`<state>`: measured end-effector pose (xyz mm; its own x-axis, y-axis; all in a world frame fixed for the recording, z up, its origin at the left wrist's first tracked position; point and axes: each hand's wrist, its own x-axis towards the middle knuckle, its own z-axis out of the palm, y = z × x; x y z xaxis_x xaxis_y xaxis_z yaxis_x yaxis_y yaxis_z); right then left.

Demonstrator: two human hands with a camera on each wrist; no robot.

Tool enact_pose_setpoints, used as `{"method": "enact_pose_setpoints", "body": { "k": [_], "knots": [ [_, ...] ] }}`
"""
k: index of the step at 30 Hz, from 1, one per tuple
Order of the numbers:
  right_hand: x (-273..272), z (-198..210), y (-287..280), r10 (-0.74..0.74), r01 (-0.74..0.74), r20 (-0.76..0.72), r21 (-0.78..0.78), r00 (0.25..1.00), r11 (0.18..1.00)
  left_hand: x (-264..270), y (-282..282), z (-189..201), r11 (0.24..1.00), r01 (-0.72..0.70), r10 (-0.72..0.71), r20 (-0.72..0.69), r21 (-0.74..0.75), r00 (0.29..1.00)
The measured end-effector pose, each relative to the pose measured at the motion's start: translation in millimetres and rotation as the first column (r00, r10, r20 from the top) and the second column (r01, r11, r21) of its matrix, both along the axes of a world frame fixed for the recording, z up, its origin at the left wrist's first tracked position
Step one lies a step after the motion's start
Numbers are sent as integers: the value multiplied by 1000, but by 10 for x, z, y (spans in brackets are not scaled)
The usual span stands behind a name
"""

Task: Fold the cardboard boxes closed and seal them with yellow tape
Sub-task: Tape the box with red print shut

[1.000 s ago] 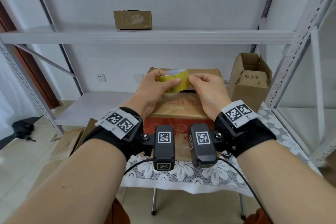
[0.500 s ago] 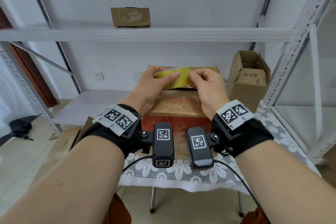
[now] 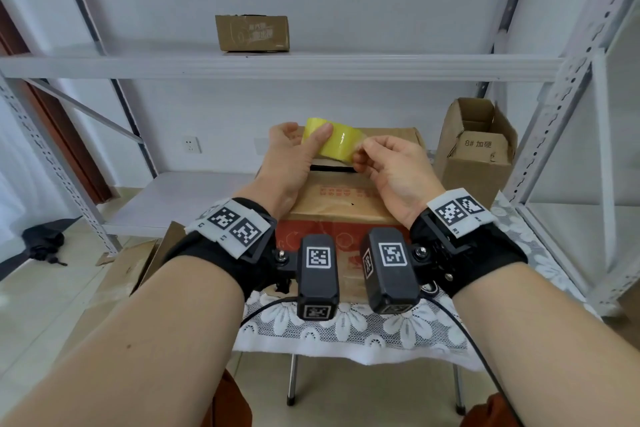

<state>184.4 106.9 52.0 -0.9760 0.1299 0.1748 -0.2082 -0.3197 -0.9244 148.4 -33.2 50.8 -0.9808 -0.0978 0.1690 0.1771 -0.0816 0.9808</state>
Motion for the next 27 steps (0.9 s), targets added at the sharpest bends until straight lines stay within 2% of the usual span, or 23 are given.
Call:
{"method": "enact_pose_setpoints", "body": {
  "k": [4,6,10,12,15,20,23,27],
  "knots": [
    [14,30,32,87,-86,8,-77,996,993,2,-31,-9,992,-119,112,-150,-40,982],
    [15,39,33,93,-90,20,-103,996,991,39,-14,9,995,-70,55,-189,-74,980],
    [5,40,14,36,-28,43,-165,998,986,99,51,50,964,-29,-34,-230,-266,973],
    [4,43,12,15,-6,52,-186,999,983,123,77,50,915,-10,-95,-238,-404,967],
    [13,44,7,-4,14,55,-176,998,984,206,141,31,783,-82,-149,-314,-617,938],
    [35,93,28,-26,36,51,-207,998,978,267,206,38,787,-200,-118,-460,-584,880],
    [32,97,25,-28,37,54,-181,998,983,251,224,32,740,-247,-119,-484,-625,867],
    [25,105,36,-18,25,46,-160,999,987,242,228,42,724,-276,-95,-488,-632,868]
  ]
}}
